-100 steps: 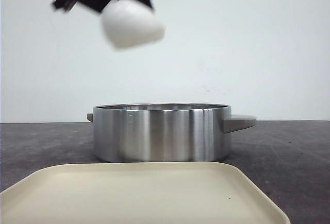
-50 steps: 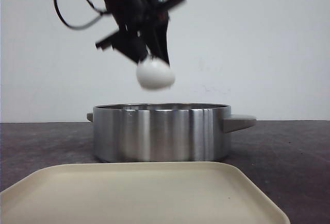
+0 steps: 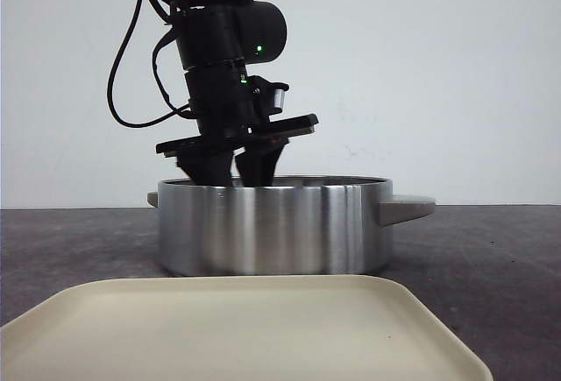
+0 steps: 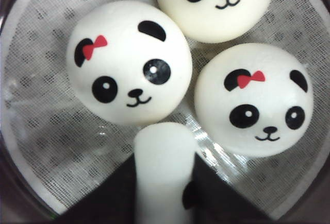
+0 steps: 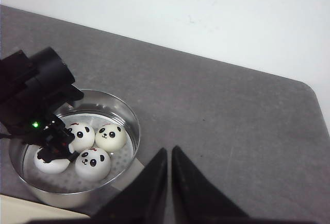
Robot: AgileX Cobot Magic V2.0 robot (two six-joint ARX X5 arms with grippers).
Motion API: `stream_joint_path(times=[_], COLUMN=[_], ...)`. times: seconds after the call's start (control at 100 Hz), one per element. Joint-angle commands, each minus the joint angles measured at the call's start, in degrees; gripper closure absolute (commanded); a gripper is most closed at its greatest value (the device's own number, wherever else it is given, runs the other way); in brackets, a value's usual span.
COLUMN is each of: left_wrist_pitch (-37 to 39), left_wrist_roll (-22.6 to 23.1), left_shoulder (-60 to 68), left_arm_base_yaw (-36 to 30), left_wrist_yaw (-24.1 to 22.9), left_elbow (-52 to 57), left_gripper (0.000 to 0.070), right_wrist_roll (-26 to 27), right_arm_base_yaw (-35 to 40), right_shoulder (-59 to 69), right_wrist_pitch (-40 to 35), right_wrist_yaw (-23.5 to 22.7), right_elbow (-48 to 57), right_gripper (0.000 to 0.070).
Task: Steam buns
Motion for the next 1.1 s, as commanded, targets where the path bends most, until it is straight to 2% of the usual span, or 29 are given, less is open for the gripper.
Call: stream_joint_path(times=[0.0,0.05,0.12,0.31,0.37,0.42,0.51,0.58,0.66,0.76,0.84,0.94,1.02,1.09], left_wrist_pitch=[0.44,0.24,-0.87,-5.22,-4.72,-3.48,-0.20,2.25,4.31,4.61,3.17,0.48,-1.53,-2.54], left_wrist_roll=[0.48,0.48,0.46,0.46,-0.94,-2.08,-2.97,-2.93,-2.60,-0.13,1.20,2.89,4.48,4.66], left_shoulder=[1.03,1.03,1.03,0.33,-1.73,-4.09,-10.47,-15.98,-22.16,-29.29,-34.36,-40.57,-45.53,-50.21], left_arm_base_yaw=[-0.22,-0.20,0.07,0.42,0.44,0.42,0.07,-0.37,-0.85,-1.11,-1.09,-1.09,-1.09,-1.11], left_wrist_yaw=[0.02,0.02,0.02,-0.02,-0.04,-0.20,-0.22,-0.83,-4.42,-9.75,-10.32,-10.01,-8.83,-6.49], left_elbow=[1.55,1.60,2.12,6.58,7.23,7.21,7.21,7.21,7.21,7.21,7.04,6.56,5.66,3.91], left_gripper=[0.0235,0.0176,0.0135,0.0144,0.0157,0.0199,0.0359,0.0458,0.0546,0.0639,0.0644,0.0645,0.0645,0.0649], right_wrist_roll=[1.11,1.11,1.11,1.11,1.09,1.09,1.09,1.09,1.09,1.09,0.39,-3.08,-8.22,-14.29], right_arm_base_yaw=[0.76,0.76,0.76,0.76,0.76,0.76,0.76,0.76,0.76,0.79,0.76,0.76,0.72,0.70], right_shoulder=[0.50,0.52,0.52,0.52,0.52,0.55,0.55,0.50,0.46,0.48,0.48,0.48,0.59,0.81], right_wrist_pitch=[0.35,0.37,0.42,0.42,0.37,0.42,0.52,0.55,0.61,2.27,6.34,13.42,22.21,31.74], right_wrist_yaw=[0.20,0.22,0.22,0.26,0.28,0.26,0.26,0.20,-0.35,-2.12,-4.09,-8.00,-12.57,-18.58], right_elbow=[1.11,1.11,1.11,1.11,1.09,0.98,0.26,-0.74,-1.92,-3.28,-4.57,-6.47,-8.81,-11.69], right_gripper=[0.0693,0.0693,0.0693,0.0693,0.0693,0.0693,0.0693,0.0693,0.0692,0.0692,0.0693,0.0692,0.0692,0.0692])
